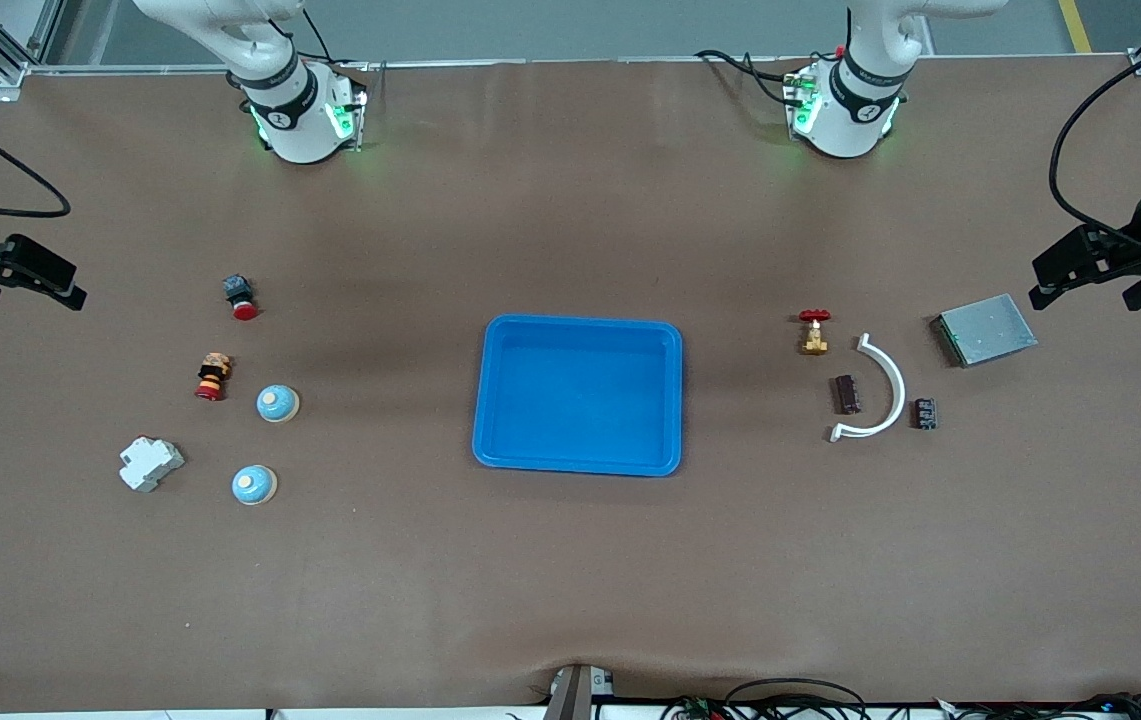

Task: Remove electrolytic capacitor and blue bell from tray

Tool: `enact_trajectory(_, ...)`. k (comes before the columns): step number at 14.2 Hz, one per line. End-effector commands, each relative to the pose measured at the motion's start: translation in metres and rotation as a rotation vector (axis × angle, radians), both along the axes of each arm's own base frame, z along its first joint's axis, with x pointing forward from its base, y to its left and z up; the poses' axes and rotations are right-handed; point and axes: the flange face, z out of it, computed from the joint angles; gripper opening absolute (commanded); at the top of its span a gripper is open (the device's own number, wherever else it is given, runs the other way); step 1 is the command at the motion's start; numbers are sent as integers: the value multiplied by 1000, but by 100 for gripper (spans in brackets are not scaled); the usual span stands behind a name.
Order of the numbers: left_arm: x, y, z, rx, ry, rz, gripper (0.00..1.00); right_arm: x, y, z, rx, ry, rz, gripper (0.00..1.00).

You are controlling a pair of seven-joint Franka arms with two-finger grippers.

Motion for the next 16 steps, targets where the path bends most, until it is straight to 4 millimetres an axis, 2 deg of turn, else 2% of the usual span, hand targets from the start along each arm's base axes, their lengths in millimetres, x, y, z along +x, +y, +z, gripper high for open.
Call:
enact_trajectory(1,-1,-2,1,0,-9,7,100,-5,0,4,20,-21,7,100)
enact_trajectory(8,-1,-3,-1,2,-1,3,100,-5,-1,4,22,-24,3,100)
enact_trajectory(11,-7,3,-8,4,65,19,100,-5,-1,4,22,-24,3,100)
enact_trajectory(14,-12,5,-28,16,182,24,100,-4,-1,5,22,-27,5,100)
enact_trajectory(16,-11,4,-24,15,173,23,100,-4,-1,6,21,-33,5,100)
